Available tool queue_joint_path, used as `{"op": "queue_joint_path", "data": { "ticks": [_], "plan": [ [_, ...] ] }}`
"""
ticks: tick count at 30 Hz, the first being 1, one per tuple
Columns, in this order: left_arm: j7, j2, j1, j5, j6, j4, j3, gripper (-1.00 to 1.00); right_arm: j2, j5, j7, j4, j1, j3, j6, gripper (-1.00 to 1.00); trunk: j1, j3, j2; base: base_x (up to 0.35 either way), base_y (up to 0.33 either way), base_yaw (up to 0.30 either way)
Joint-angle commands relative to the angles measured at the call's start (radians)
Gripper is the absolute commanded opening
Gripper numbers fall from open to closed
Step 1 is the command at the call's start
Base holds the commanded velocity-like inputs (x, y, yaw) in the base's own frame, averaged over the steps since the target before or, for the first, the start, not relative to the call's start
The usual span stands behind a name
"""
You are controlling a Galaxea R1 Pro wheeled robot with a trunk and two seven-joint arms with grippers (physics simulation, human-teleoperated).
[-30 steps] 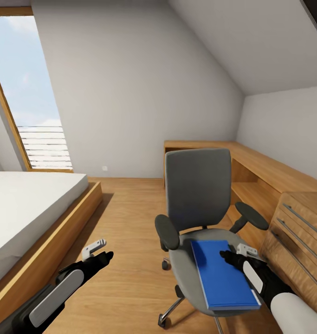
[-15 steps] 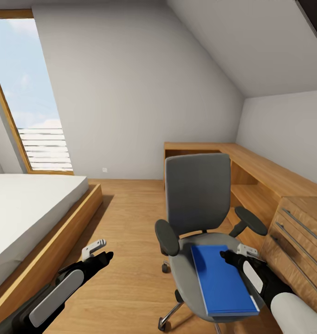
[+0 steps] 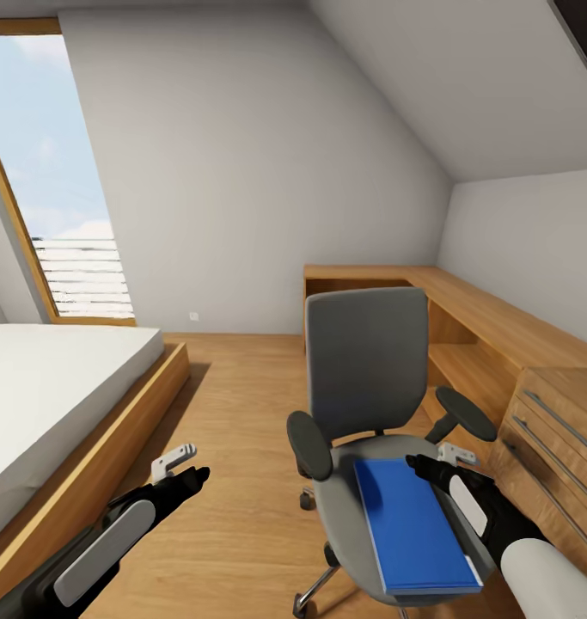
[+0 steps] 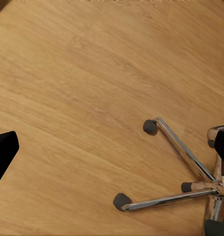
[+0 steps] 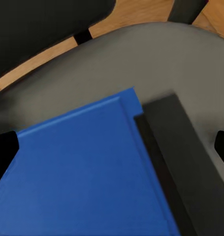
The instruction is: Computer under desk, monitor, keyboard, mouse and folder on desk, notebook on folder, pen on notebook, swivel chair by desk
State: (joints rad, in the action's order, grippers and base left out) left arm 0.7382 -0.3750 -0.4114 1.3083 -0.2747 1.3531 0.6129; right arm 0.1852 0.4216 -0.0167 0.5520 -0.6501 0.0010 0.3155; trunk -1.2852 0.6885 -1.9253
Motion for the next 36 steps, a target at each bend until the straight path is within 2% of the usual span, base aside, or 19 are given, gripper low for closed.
{"op": "queue_joint_path", "data": {
  "ticks": [1,14,24,30,33,36],
  "plan": [
    [0.006,-0.001,-0.001,0.004,-0.001,0.001,0.002,1.0,0.0,0.006,-0.002,0.002,0.0,0.0,0.005,1.0,0.0,0.001,-0.001,0.289,0.0,0.0],
    [0.002,-0.001,-0.001,0.003,-0.001,0.001,0.002,1.0,0.0,0.005,-0.002,0.001,0.0,0.001,0.003,1.0,0.0,0.001,-0.001,0.224,0.0,0.0],
    [0.004,0.0,-0.001,0.002,-0.002,0.005,0.01,1.0,-0.001,0.0,-0.002,-0.005,0.0,0.004,0.002,1.0,0.0,0.001,-0.001,0.023,0.0,0.0],
    [0.007,0.0,-0.001,0.002,-0.002,0.047,0.014,1.0,0.0,-0.004,-0.005,-0.007,0.0,0.006,0.002,1.0,0.0,0.001,-0.001,0.001,0.0,0.0],
    [0.008,0.001,-0.001,0.001,-0.002,0.059,0.025,1.0,0.0,-0.008,-0.014,-0.007,0.0,0.012,0.002,1.0,0.0,0.001,-0.001,0.0,0.0,0.0],
    [0.011,0.001,-0.001,0.0,-0.001,0.065,0.034,1.0,0.0,-0.038,-0.035,-0.007,0.0,0.043,0.002,1.0,0.0,0.001,-0.001,0.0,0.0,0.0]
  ]
}}
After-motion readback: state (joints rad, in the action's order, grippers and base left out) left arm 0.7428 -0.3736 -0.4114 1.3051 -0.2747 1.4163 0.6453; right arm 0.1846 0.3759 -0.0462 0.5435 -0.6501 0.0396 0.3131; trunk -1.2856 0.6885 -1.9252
